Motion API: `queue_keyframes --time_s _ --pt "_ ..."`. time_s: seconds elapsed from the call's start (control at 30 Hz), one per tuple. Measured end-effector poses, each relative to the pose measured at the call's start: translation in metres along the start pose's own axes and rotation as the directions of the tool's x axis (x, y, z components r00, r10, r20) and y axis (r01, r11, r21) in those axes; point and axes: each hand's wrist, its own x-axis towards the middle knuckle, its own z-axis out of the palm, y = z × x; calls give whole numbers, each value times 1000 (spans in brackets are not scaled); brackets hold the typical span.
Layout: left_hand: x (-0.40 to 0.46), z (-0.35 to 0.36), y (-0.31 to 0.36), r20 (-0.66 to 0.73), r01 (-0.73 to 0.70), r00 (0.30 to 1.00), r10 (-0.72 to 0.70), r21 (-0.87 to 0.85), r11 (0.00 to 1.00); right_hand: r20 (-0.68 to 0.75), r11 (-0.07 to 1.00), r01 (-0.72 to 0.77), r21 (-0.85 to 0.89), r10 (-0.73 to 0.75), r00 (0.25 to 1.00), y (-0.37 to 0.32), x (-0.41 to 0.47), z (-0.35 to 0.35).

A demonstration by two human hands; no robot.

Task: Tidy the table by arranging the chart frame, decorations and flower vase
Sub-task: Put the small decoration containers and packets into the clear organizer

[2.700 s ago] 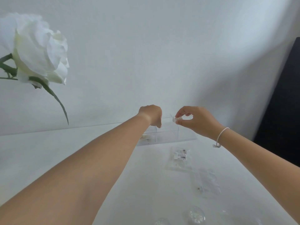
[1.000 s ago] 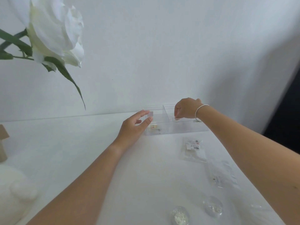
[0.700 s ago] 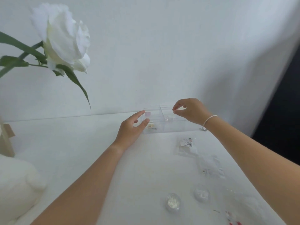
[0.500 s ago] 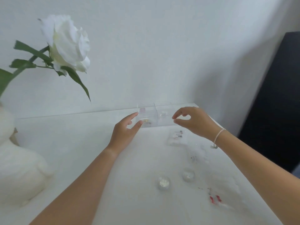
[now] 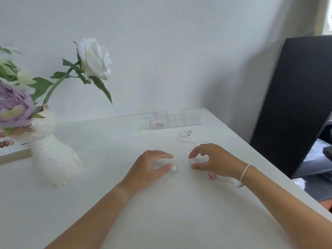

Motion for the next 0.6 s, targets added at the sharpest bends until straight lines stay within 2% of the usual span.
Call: queue_keyframes --time_s 0.3,0.47,0.6 --pt "-7 5 7 63 -94 995 82 216 972 -39 999 19 -45 -21 999 2 -5 6" --pt "0 4 1 38 -72 997 67 160 984 -100 998 37 50 -32 995 1 9 -9" --pt "29 -7 2 -66 -49 996 56 100 994 -196 992 47 119 -23 980 3 33 -25"
